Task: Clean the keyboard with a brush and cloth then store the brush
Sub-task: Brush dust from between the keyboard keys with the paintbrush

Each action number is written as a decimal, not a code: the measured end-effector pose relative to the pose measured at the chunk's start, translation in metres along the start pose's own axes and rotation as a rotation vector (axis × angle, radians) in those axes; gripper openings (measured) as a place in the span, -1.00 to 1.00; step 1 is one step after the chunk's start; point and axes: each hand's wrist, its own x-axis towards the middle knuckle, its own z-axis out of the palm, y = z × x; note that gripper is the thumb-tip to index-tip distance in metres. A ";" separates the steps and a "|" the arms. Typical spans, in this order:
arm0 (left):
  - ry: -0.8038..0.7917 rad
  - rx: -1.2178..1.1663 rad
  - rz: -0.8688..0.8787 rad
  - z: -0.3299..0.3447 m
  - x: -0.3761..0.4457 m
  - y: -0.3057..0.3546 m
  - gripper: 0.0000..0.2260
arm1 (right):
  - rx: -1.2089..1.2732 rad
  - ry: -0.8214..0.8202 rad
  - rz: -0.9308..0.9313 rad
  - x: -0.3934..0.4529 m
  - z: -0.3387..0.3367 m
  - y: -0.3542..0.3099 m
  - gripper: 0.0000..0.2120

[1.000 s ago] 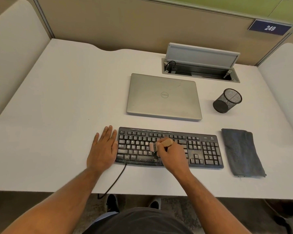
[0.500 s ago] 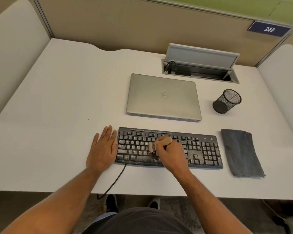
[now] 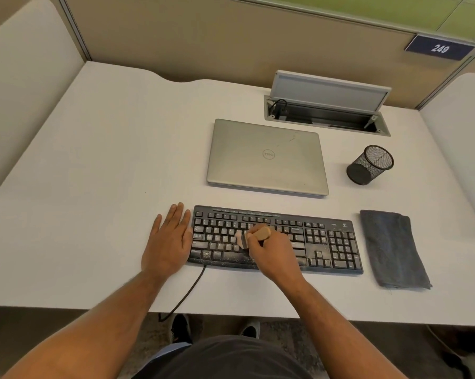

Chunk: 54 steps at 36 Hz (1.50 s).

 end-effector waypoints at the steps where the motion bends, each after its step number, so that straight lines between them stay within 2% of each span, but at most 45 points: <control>1: 0.002 -0.002 0.002 0.000 0.000 0.000 -0.40 | 0.004 -0.010 0.011 0.001 -0.001 0.000 -0.79; 7: -0.002 -0.005 0.001 0.000 0.000 -0.001 -0.40 | 0.089 0.064 -0.002 0.003 -0.005 -0.004 -0.83; 12: 0.004 -0.010 0.003 0.000 0.000 0.000 -0.42 | 0.022 -0.014 0.005 0.002 -0.002 -0.003 -0.79; 18: -0.002 -0.008 0.003 0.000 0.000 -0.001 -0.43 | 0.109 0.049 -0.001 0.001 -0.004 -0.005 -0.82; 23: 0.003 -0.015 0.004 0.001 0.000 0.000 -0.43 | 0.026 -0.024 0.023 0.001 -0.005 -0.005 -0.76; 29: 0.005 -0.012 0.003 0.000 -0.001 0.000 -0.42 | 0.098 0.050 0.007 0.001 -0.003 -0.010 -0.84; 35: -0.007 -0.003 0.002 0.000 0.000 -0.001 -0.41 | -0.002 -0.014 0.045 0.004 -0.002 -0.008 -0.72; 38: -0.008 -0.003 0.002 0.001 0.000 -0.001 -0.41 | 0.044 0.045 0.024 0.003 -0.002 -0.009 -0.77; 41: -0.006 -0.020 0.001 0.000 0.000 -0.001 -0.41 | 0.048 0.030 0.008 -0.001 -0.001 -0.009 -0.81; 46: -0.017 -0.004 -0.006 -0.001 0.000 0.001 -0.40 | -0.047 -0.037 0.046 0.007 -0.003 -0.009 -0.68; 50: -0.018 0.008 -0.006 0.000 0.000 -0.001 -0.41 | 0.076 0.046 0.009 0.005 -0.006 -0.011 -0.83; 54: -0.019 0.011 -0.004 0.001 0.000 -0.001 -0.41 | 0.036 0.015 -0.016 0.002 0.000 -0.003 -0.88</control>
